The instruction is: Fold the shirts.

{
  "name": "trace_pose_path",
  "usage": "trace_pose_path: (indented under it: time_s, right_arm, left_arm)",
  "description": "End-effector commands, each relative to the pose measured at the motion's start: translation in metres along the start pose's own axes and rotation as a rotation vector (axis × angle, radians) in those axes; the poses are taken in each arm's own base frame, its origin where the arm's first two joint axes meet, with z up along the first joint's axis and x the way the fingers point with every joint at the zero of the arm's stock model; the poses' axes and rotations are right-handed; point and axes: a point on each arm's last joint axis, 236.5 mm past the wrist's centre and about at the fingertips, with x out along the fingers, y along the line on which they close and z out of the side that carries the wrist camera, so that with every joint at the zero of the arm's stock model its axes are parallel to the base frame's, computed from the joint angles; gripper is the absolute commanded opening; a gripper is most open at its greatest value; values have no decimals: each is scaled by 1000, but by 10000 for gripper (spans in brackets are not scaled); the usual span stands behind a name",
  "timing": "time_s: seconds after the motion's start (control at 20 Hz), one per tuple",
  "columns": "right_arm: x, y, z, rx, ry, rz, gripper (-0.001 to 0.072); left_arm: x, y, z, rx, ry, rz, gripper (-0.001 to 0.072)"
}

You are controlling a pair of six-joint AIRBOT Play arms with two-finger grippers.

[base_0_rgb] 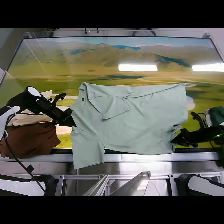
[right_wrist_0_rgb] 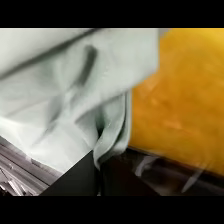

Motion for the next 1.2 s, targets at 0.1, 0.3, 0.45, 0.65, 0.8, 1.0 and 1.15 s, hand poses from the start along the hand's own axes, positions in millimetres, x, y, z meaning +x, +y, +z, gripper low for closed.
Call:
trace_pose_path:
  time_s: [0.1,0.3,0.45,0.65,0.8,1.0,1.15]
  right_arm:
    - [-95,96,-8,-93,117,166,20]
    - [-188,152,35,-310,-251,38,19]
    - [-248,200,55,-399,-561,88,20]
    - [-296,268,33,-533,-731,340,21]
    - [-342,357,-28,-850,-831,689,22]
    - [-416,417,-106,-1176,-1185,881,22]
    - [-437,426,-112,-1188,-1410,739,22]
  left_arm:
    - [-43,-32,-9,28,32,-158,26]
    - [-127,-93,17,121,-261,-460,26]
    - [-205,-130,12,223,-499,-652,26]
    - [-276,-152,-28,339,-697,-720,26]
    - [-326,-211,-86,603,-837,-851,26]
    - [-394,-284,-193,948,-1020,-1118,26]
    - [-413,-296,-234,1055,-1146,-1081,26]
